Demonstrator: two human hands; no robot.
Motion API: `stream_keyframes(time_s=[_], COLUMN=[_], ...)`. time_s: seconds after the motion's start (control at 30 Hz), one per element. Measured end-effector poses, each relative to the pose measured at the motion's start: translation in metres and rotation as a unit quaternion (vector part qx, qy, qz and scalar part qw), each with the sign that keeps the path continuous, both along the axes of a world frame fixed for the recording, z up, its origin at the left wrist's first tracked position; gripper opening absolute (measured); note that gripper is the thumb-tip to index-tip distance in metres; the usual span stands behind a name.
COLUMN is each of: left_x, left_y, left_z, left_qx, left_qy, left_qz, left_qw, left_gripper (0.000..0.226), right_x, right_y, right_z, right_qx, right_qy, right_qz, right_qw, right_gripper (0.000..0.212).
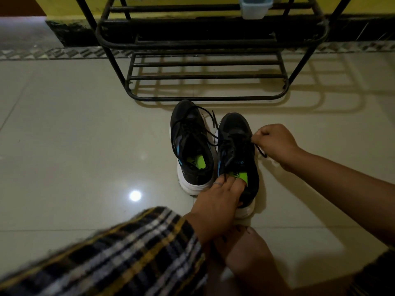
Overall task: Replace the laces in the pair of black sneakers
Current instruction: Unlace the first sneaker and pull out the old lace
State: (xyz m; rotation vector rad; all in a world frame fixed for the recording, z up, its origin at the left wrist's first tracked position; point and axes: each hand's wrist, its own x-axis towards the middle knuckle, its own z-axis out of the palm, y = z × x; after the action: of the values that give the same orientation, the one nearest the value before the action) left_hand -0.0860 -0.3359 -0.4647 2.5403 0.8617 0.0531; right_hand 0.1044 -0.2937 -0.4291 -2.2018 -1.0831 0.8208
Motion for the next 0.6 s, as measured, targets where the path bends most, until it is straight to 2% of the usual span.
stream_keyframes(time_s=[0.23, 0.4, 0.6], left_x=[-0.001, -0.001, -0.001], left_y=[0.001, 0.001, 0.001], left_z=[-0.010, -0.009, -0.014], left_qx=[0.013, 0.010, 0.035], left_qy=[-0.027, -0.022, -0.054], left_qz=[-0.001, -0.005, -0.004], left_qw=[1.000, 1.000, 0.998], left_gripper=[0.034, 0.035, 0.033], right_x=[0.023, 0.034, 0.034], right_y=[-0.010, -0.019, -0.026], right_z=[-0.013, -0.019, -0.023], right_qx=[-0.027, -0.064, -0.106], right_qy=[-0.001, -0.028, -0.054], right_qz=[-0.066, -0.071, -0.042], right_qw=[0.997, 0.995, 0.992], right_gripper=[0.028, 0.021, 0.034])
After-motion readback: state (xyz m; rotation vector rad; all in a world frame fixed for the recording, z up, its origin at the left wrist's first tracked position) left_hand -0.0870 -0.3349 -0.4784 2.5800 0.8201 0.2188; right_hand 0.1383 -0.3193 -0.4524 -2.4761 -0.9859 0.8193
